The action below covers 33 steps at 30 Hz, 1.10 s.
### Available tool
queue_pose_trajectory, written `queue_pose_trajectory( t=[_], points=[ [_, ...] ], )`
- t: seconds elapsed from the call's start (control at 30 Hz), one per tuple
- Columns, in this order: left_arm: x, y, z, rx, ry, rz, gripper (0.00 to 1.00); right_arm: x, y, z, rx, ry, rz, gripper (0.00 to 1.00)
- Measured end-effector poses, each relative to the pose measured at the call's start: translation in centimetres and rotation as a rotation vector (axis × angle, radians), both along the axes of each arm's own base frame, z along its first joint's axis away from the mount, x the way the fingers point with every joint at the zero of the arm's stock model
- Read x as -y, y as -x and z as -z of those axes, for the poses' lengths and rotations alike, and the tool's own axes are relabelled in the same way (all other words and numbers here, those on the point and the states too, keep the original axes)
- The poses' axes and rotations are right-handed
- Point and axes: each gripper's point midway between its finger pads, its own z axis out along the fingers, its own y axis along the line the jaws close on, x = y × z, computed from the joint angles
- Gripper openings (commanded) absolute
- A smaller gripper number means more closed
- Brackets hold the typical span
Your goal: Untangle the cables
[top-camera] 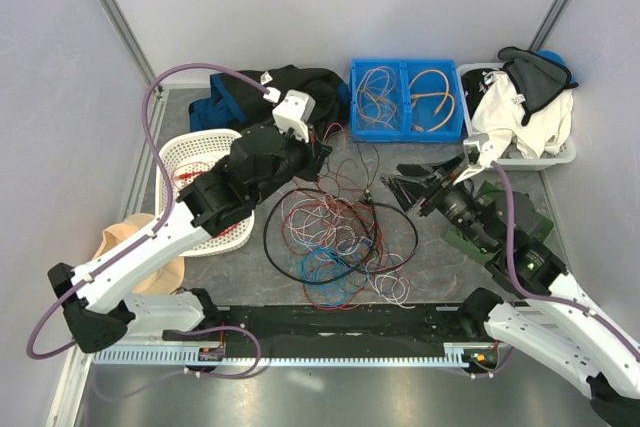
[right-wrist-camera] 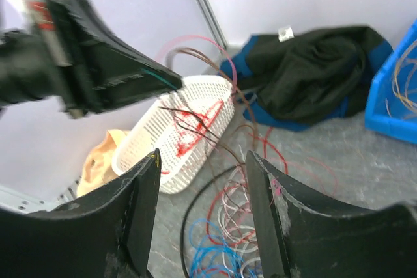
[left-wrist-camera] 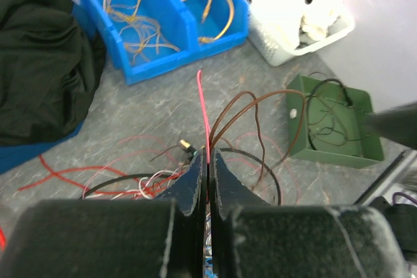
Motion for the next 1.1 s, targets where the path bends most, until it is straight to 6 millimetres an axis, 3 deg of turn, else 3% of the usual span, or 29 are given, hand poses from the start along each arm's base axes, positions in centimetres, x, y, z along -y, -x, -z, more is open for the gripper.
queue_pose_trajectory(
  t=[0.13, 0.23, 0.33, 0.53, 0.77, 0.9, 1.1],
  points=[
    [-0.1, -0.9, 0.8, -0.05, -0.018, -0.039, 0.02, -0.1, 0.9, -1.8, 0.055, -0.046, -0.04, 0.57],
    [-0.2, -1.5, 1.2, -0.105, 0.002, -0.072, 0.02, -1.5, 1.2, -1.8, 0.068, -0.057, -0.108, 0.54],
    [0.3, -2.1, 0.7, -0.147, 0.054, -0.1, 0.02, -3.2, 0.9, 0.1, 0.035, -0.037, -0.164, 0.53],
    [2.3, -3.2, -1.8, -0.207, 0.189, -0.129, 0.02, -6.5, 0.6, 5.7, -0.077, 0.048, -0.244, 0.55],
    [3.8, -3.5, -5.2, -0.214, 0.287, -0.106, 0.02, -8.0, 0.4, 7.3, -0.079, 0.099, -0.243, 0.72],
    [4.1, -3.2, -6.0, -0.222, 0.317, -0.086, 0.02, -7.8, -1.5, 7.6, -0.048, 0.121, -0.151, 0.8],
    [4.7, -2.7, -5.9, -0.257, 0.338, -0.055, 0.02, -7.2, -5.5, 9.4, -0.04, 0.169, 0.042, 0.86]
  ],
)
